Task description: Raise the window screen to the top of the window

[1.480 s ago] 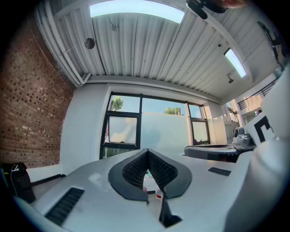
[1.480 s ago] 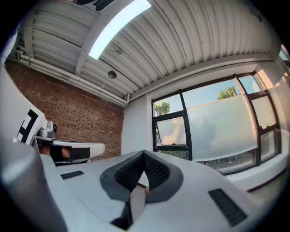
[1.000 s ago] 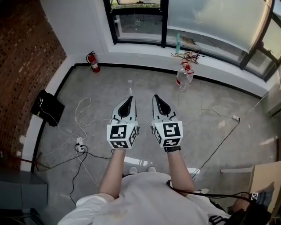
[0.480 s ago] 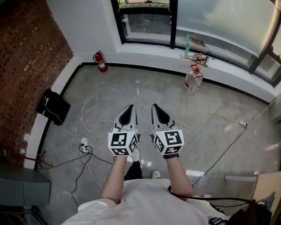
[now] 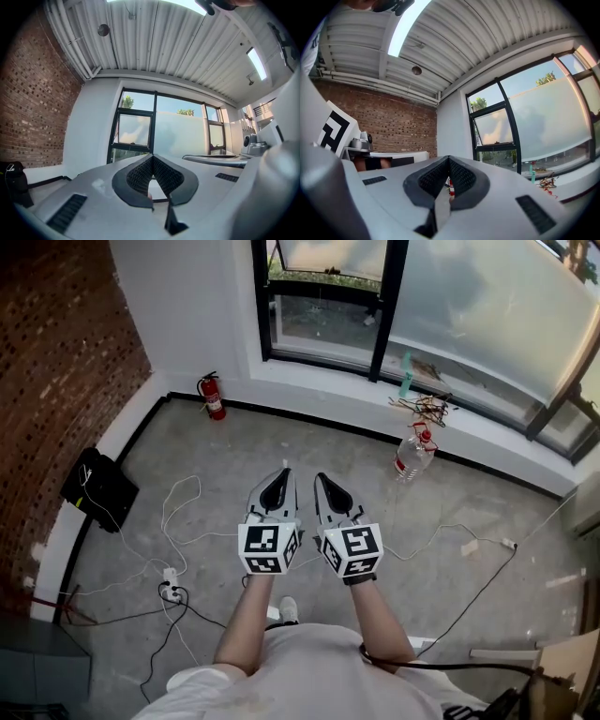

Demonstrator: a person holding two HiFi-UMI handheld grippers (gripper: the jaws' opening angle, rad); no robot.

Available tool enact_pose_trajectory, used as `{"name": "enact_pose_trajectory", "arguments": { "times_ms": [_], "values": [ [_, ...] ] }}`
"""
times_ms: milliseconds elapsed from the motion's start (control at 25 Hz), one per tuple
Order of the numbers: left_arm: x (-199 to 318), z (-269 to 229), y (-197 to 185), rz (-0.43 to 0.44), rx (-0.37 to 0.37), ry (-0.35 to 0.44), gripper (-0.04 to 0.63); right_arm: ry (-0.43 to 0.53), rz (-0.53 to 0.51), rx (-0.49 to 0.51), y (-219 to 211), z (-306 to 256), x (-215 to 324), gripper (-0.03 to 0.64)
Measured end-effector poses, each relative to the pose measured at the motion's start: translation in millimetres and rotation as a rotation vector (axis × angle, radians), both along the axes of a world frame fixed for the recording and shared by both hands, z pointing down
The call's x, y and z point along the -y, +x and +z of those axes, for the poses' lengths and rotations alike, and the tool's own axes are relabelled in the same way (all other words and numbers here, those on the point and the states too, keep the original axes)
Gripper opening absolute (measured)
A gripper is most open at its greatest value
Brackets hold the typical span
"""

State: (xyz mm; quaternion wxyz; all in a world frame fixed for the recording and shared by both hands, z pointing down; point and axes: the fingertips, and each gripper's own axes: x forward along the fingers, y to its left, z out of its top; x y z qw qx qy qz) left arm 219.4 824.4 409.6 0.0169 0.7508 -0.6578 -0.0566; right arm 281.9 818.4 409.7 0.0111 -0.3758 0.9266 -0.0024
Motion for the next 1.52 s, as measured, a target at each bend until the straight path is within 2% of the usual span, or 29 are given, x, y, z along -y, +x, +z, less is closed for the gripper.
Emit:
{"name": "enact_pose_trajectory", "arguments": {
  "times_ms": [160, 280, 480, 640, 1080, 1280, 1360, 1440, 1520],
  "values": [
    [32, -8, -42, 0.020, 0.006, 0.019, -0.005, 0.012, 0.019, -0.013, -47, -7, 34, -0.001],
    [55, 2, -71, 0.015, -0.030, 0.005, -0.005, 0.001, 0.028, -0.045, -70, 2, 58, 0.000],
    [95, 29, -96, 0.010, -0.065, -0.034, -0.005, -0.037, 0.029, -0.089, -94, 27, 104, 0.000],
    [141, 32, -118, -0.004, -0.055, -0.034, -0.005, -0.049, 0.032, -0.060, -113, 34, 159, -0.001],
    [344, 10, -202, -0.082, 0.003, -0.037, -0.005, -0.104, 0.017, 0.045, -186, 40, 374, 0.000],
    [411, 15, -211, -0.101, -0.016, -0.058, -0.005, -0.141, 0.038, 0.056, -178, 46, 445, 0.000],
    [437, 4, -211, -0.100, -0.009, -0.048, -0.005, -0.114, 0.040, 0.046, -178, 31, 466, -0.001],
    [460, 0, -212, -0.091, -0.006, -0.035, -0.005, -0.093, 0.048, 0.051, -181, 22, 487, 0.000],
    [479, 14, -216, -0.066, -0.016, -0.052, -0.005, -0.119, 0.064, 0.057, -187, 36, 504, -0.001]
  ]
}}
